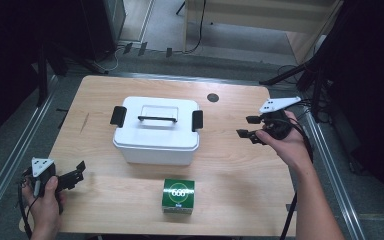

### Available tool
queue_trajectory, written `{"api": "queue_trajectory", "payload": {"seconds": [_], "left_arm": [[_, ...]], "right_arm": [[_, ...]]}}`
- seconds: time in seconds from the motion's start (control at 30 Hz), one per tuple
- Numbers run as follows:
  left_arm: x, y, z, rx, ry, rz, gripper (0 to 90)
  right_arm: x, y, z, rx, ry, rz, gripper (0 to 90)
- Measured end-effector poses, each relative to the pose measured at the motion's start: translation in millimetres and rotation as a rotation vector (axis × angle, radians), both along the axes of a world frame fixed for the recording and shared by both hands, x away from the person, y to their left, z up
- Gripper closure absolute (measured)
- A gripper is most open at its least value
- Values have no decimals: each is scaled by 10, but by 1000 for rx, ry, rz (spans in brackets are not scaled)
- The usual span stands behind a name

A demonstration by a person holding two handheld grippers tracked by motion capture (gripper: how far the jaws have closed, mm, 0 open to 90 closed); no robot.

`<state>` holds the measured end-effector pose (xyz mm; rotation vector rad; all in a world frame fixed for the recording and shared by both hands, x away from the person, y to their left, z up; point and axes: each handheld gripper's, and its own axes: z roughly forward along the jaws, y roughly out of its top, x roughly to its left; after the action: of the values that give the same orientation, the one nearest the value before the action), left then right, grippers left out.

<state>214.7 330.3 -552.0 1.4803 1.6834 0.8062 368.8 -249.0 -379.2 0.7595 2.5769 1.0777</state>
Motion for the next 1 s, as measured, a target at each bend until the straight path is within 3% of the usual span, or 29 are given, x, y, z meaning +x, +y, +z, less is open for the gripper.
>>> {"api": "queue_trajectory", "payload": {"seconds": [0.03,0.07,0.13,0.2,0.37,0.8,1.0], "left_arm": [[-1,1,0,0,0,0,0],[-2,5,1,-5,2,-2,0],[-1,5,1,-6,1,-1,0],[4,5,0,-12,1,2,0],[7,11,-2,-15,3,2,0],[33,19,-2,-36,3,8,0],[34,-12,0,-9,0,1,0]], "right_arm": [[0,0,0,0,0,0,370],[27,85,66,-46,11,37,369],[36,116,88,-67,16,48,366],[81,229,164,-141,28,91,366],[149,406,234,-208,42,149,362],[166,925,298,-302,30,275,381],[134,1145,386,-310,1,314,433]]}}
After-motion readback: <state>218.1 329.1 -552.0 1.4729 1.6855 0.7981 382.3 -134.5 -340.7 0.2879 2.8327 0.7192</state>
